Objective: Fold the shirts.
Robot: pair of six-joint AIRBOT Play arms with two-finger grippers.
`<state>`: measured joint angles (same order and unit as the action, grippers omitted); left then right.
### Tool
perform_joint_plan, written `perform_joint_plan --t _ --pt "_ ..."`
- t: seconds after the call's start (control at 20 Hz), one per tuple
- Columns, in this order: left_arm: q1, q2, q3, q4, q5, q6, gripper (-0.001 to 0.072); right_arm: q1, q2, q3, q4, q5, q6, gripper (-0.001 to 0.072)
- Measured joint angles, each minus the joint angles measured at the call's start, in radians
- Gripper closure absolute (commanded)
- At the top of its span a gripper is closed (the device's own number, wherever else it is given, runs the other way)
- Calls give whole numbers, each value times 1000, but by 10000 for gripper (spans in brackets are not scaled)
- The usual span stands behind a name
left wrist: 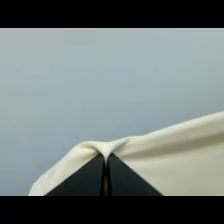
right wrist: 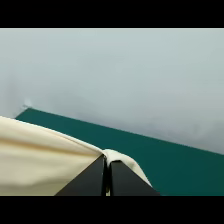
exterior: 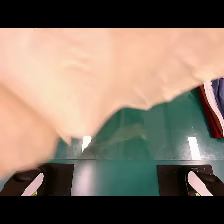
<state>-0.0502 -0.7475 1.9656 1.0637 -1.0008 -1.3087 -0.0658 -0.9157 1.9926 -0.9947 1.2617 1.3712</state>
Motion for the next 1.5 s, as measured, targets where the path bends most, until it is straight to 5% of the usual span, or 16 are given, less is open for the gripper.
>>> perform_joint_plan --t 0.45,0.65,0.9,0.95,1.0,1.05,1.3,1.5 --pt "1 -442 -295 59 -349 -25 683 161 -412 -163 -84 187 76 698" --pt "1 -657 -431 105 -265 -21 683 203 -640 -232 -104 96 78 698" --pt "0 -778 -472 123 21 -21 682 216 -850 -135 -98 -30 77 697" --pt "0 -787 -475 125 77 -21 629 216 -880 -104 -97 -45 76 690" --pt "0 -794 -478 127 113 -22 336 217 -908 -76 -94 -53 76 526" --pt "1 -798 -479 142 145 -26 156 217 -929 -53 -104 -59 76 320" --pt "27 -800 -449 138 142 -60 170 206 -964 17 -98 -14 75 303" --pt "102 -747 -451 133 -47 -91 171 174 -859 -59 -97 58 44 302"
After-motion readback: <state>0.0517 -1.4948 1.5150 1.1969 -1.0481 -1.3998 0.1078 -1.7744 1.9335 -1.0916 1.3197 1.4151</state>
